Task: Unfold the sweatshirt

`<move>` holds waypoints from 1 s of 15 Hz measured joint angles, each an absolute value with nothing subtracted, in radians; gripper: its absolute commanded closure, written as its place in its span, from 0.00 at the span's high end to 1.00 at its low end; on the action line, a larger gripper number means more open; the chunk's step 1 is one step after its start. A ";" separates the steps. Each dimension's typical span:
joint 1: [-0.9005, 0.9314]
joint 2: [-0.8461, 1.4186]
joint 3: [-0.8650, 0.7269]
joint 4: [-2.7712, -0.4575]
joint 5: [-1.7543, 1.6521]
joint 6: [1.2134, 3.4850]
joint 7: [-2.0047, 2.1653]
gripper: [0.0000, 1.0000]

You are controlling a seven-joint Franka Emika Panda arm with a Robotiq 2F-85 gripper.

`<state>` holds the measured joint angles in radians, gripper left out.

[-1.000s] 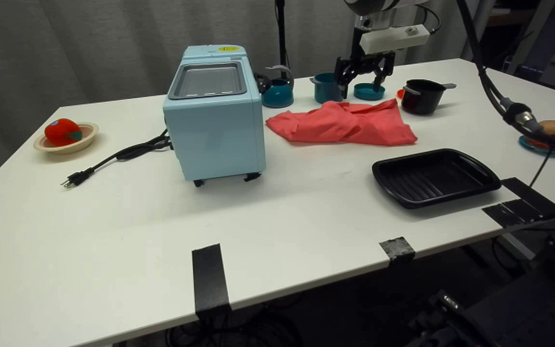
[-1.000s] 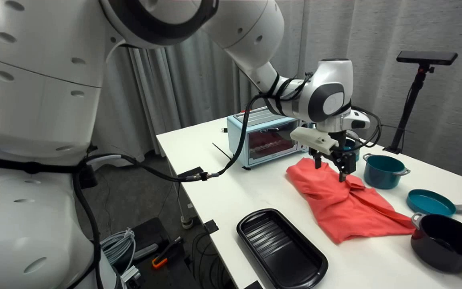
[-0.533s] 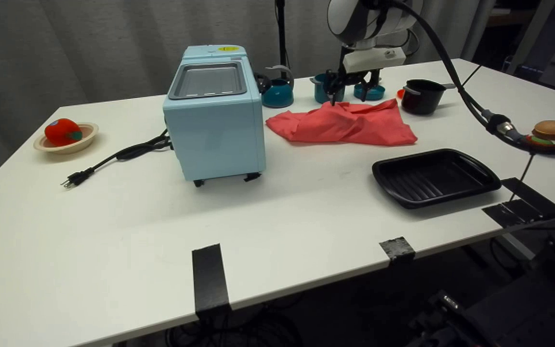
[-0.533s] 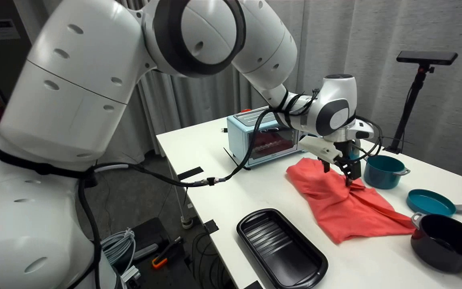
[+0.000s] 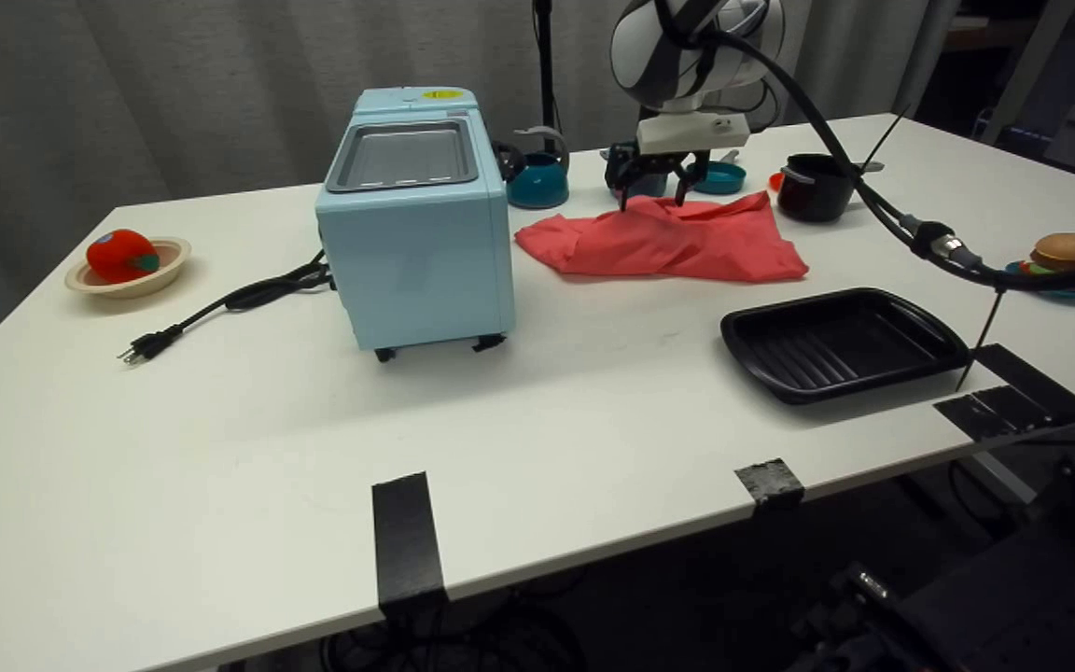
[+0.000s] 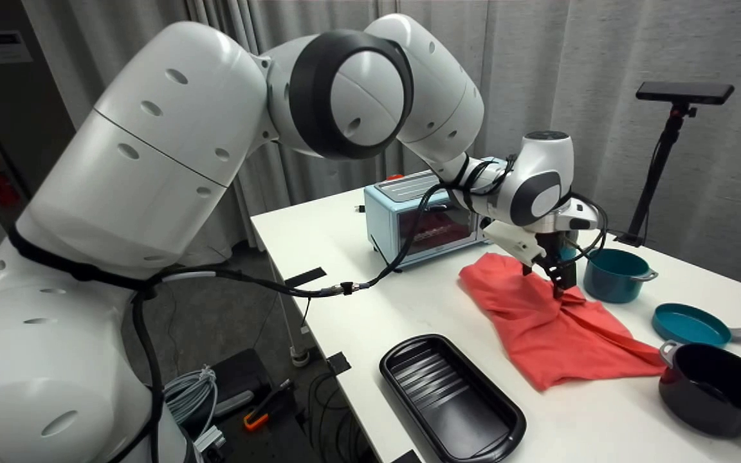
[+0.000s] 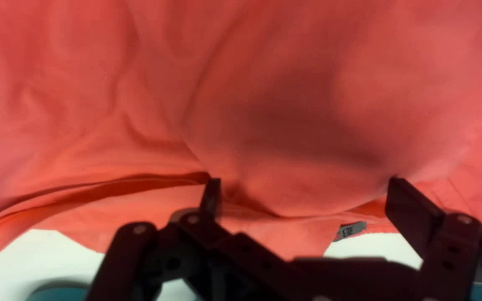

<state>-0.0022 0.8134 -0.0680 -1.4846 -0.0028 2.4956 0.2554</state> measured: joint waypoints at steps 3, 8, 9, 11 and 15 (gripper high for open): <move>-0.001 0.842 -0.062 -1.446 0.022 2.496 0.257 0.49; 0.001 0.860 -0.061 -1.419 0.047 2.495 0.269 0.11; 0.001 0.860 -0.061 -1.419 0.050 2.495 0.271 0.05; 0.001 0.860 -0.061 -1.419 0.058 2.495 0.280 0.00; 0.001 0.849 -0.058 -1.419 0.073 2.495 0.283 0.01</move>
<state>0.0012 0.8487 -0.0576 -1.4186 0.0729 2.4953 0.2827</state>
